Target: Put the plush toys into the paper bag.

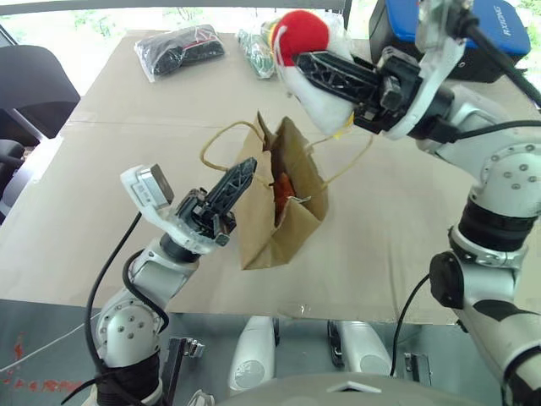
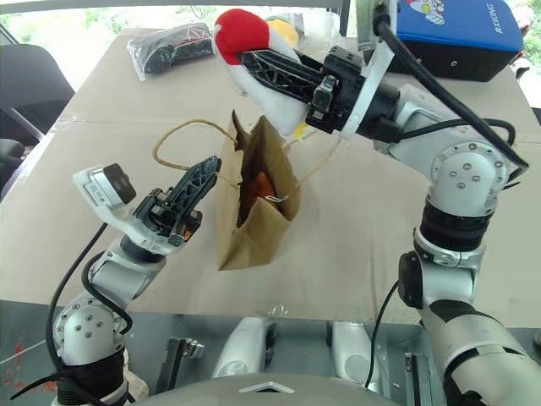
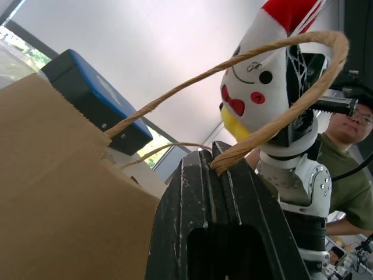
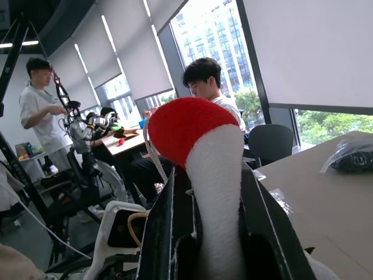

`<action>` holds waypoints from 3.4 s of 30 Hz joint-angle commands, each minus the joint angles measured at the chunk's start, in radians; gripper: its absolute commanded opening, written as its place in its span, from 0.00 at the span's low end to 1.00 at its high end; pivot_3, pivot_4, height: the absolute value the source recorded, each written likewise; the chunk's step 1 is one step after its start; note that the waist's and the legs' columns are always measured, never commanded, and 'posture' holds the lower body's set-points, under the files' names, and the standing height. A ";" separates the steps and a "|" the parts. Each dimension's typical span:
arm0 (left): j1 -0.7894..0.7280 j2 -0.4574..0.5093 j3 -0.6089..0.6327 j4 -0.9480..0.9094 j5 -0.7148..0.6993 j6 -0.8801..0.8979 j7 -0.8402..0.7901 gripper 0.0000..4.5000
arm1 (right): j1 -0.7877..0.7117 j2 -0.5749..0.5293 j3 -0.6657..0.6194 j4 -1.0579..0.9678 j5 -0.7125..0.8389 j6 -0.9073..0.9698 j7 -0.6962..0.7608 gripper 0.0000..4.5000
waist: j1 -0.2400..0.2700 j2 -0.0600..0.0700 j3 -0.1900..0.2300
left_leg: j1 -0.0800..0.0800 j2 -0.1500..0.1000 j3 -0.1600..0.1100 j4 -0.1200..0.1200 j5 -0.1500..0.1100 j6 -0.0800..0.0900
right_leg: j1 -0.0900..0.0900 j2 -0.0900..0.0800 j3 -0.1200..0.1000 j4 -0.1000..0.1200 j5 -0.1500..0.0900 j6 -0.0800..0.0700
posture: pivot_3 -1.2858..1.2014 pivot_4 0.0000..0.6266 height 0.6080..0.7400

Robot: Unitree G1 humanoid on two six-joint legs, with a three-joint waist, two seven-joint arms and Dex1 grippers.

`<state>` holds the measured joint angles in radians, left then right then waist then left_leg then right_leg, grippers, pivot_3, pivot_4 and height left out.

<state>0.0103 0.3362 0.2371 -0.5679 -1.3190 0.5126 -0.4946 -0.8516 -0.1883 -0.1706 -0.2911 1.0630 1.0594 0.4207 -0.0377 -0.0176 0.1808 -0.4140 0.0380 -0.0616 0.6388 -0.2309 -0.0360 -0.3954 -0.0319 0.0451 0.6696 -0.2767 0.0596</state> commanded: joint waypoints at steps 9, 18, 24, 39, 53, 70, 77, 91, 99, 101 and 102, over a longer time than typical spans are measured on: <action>0.067 -0.018 0.017 -0.070 0.006 -0.055 0.009 0.00 | 0.142 0.144 0.119 0.057 -0.071 -0.035 -0.153 0.00 | -0.004 0.000 0.000 | 0.000 0.000 0.000 0.000 0.000 0.000 | -0.001 0.001 0.000 0.002 0.000 0.000 | 0.52 0.24 1.00; 0.114 -0.032 0.040 -0.097 -0.017 -0.093 0.044 0.00 | 0.177 0.074 0.192 0.037 -0.125 -0.014 -0.095 0.38 | -0.003 0.000 0.000 | 0.000 0.000 0.001 0.001 0.000 0.000 | -0.001 0.000 0.001 0.002 0.000 0.000 | 0.52 0.24 1.00; 0.124 -0.022 0.062 -0.086 -0.028 -0.098 0.038 0.00 | 0.137 -0.020 0.169 -0.027 -0.074 0.031 -0.046 0.66 | -0.003 0.000 0.000 | 0.000 0.000 0.001 0.001 0.000 0.000 | -0.001 0.001 0.001 0.002 0.000 0.000 | 0.52 0.24 1.00; 0.082 -0.001 0.079 -0.042 -0.028 -0.087 0.023 0.00 | 0.152 -0.372 -0.022 -0.171 0.203 0.121 0.051 0.78 | 0.000 0.000 0.000 | 0.000 0.001 0.000 0.000 0.000 0.000 | -0.001 0.001 0.001 0.001 0.000 0.000 | 0.52 0.24 1.00; 0.065 0.041 0.101 -0.039 -0.037 -0.082 0.021 0.00 | 0.324 -0.503 0.010 -0.125 0.219 0.064 -0.025 0.99 | -0.001 -0.001 -0.001 | 0.000 0.001 0.001 0.001 0.000 0.000 | -0.001 0.002 0.002 -0.002 0.000 0.000 | 0.52 0.24 1.00; -0.209 0.139 0.145 0.140 0.060 -0.102 0.015 0.00 | 0.006 -0.179 0.009 0.050 0.209 -0.140 0.140 0.01 | 0.006 0.000 0.000 | -0.001 0.001 0.000 0.001 0.000 0.000 | -0.001 0.002 0.001 0.000 0.000 0.000 | 0.52 0.24 1.00; -0.444 0.233 0.064 0.426 0.284 -0.108 -0.108 0.00 | -0.037 -0.245 0.016 0.033 0.125 -0.155 0.140 0.01 | 0.005 0.000 0.000 | -0.001 0.001 0.000 0.000 0.000 0.000 | -0.001 0.002 0.000 -0.001 0.000 0.000 | 0.52 0.24 1.00; -0.541 0.138 0.020 0.694 0.586 -0.233 -0.154 0.00 | 0.106 -0.260 0.138 0.017 -0.138 -0.194 0.133 0.01 | -0.001 -0.001 0.000 | -0.002 0.001 0.001 0.000 0.000 0.000 | -0.003 0.001 0.001 0.001 0.000 0.000 | 0.52 0.24 1.00; -0.407 0.148 0.044 0.487 0.485 -0.161 -0.278 0.00 | 0.176 -0.384 0.061 -0.096 -0.005 -0.083 0.220 0.50 | 0.001 -0.001 0.000 | -0.003 0.001 0.000 0.000 0.000 0.000 | -0.003 0.000 0.000 0.000 0.000 0.000 | 0.52 0.24 1.00; -0.369 0.157 0.061 0.435 0.462 -0.139 -0.275 0.08 | 0.197 -0.441 0.024 -0.115 0.052 -0.040 0.232 0.51 | 0.002 -0.001 0.000 | -0.003 0.001 0.000 0.000 0.000 0.000 | -0.003 0.000 0.000 0.000 0.000 0.000 | 0.52 0.24 1.00; -0.349 0.165 0.070 0.414 0.450 -0.122 -0.274 0.16 | 0.210 -0.471 0.010 -0.126 0.073 -0.023 0.242 0.52 | 0.002 -0.001 0.000 | -0.002 0.001 0.000 0.000 0.000 0.000 | -0.002 0.000 0.000 0.000 0.000 0.000 | 0.52 0.24 1.00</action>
<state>-0.3525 0.4798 0.2701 -0.0818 -0.8315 0.3718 -0.7597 -0.6462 -0.6249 -0.1029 -0.3674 1.0767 1.0091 0.6371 -0.0358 -0.0183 0.1809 -0.4161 0.0386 -0.0612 0.6386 -0.2309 -0.0359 -0.3976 -0.0317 0.0453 0.6697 -0.2769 0.0597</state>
